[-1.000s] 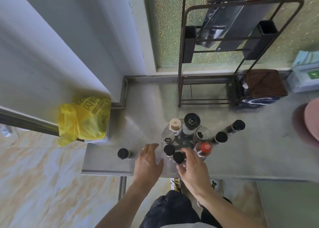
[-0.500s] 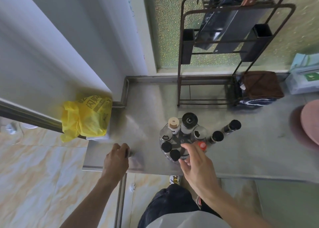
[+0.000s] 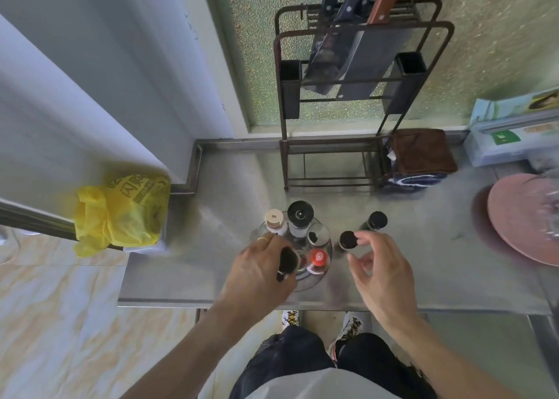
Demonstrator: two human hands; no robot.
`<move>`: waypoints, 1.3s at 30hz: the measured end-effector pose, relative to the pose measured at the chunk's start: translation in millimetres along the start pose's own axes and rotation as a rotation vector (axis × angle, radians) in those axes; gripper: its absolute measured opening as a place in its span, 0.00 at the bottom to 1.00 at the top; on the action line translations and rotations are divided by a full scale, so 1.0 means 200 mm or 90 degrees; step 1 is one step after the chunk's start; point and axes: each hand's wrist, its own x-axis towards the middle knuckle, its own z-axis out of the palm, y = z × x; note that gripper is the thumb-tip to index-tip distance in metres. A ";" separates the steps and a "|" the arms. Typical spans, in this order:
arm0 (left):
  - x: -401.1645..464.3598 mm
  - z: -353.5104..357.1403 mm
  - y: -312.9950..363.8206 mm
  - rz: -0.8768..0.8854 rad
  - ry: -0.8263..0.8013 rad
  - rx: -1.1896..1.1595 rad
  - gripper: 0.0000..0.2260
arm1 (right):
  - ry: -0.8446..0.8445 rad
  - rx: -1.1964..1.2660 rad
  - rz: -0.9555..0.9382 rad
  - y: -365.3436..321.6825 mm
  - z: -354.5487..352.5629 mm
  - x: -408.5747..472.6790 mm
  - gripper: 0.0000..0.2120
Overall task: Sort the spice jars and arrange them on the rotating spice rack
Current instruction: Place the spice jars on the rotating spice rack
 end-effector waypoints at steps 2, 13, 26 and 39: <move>0.03 0.09 0.02 -0.007 -0.032 0.027 0.15 | 0.005 -0.011 0.011 0.06 -0.01 0.00 0.19; 0.08 0.44 -0.08 0.006 -0.121 0.194 0.18 | -0.010 -0.002 0.026 0.19 0.08 -0.04 0.19; 0.25 0.34 0.29 0.138 0.137 0.103 0.15 | -0.017 -0.058 0.056 0.36 0.00 0.09 0.20; 0.73 0.66 0.53 0.028 -0.256 0.372 0.13 | -0.207 -0.235 0.004 0.55 0.10 0.45 0.20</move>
